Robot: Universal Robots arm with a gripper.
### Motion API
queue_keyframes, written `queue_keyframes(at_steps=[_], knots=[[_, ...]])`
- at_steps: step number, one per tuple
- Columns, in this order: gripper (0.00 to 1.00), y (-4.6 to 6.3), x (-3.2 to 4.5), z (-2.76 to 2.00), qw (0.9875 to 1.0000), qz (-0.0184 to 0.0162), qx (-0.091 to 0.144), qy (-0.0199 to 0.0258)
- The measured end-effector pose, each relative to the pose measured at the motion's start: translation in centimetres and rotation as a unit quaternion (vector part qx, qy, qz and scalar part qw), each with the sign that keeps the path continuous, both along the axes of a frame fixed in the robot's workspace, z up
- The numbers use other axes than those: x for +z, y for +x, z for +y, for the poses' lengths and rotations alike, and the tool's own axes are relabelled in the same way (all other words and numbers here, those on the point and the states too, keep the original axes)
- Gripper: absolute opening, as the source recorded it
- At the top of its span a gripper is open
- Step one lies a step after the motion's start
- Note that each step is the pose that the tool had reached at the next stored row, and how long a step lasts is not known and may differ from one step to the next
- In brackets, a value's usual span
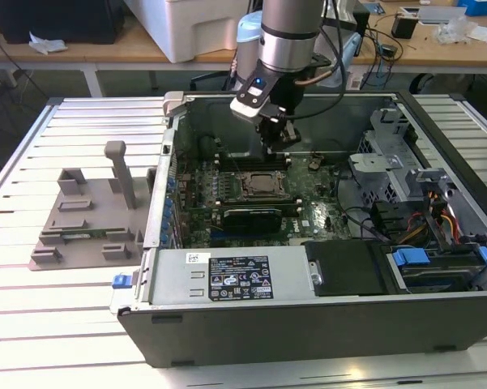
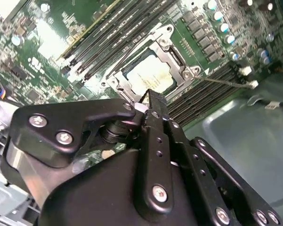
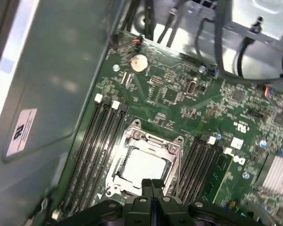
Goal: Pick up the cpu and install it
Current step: 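Install the first cpu locking lever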
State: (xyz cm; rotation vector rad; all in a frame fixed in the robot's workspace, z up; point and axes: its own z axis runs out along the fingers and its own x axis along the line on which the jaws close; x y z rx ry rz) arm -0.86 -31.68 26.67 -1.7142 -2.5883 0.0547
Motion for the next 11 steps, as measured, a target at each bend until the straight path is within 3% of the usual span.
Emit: queue_keyframes(at_steps=[2, 3, 4, 9, 11], knots=[[0.11, 0.00, 0.00, 0.00, 0.9997, 0.0000, 0.025, 0.0000], [0.11, 0.00, 0.00, 0.00, 0.9991, 0.0000, 0.043, 0.0000], [0.11, 0.00, 0.00, 0.00, 0.9975, 0.0000, 0.070, 0.0000], [0.11, 0.00, 0.00, 0.00, 0.9946, 0.0000, 0.104, 0.0000], [0.11, 0.00, 0.00, 0.00, 0.9927, 0.0000, 0.121, 0.0000]])
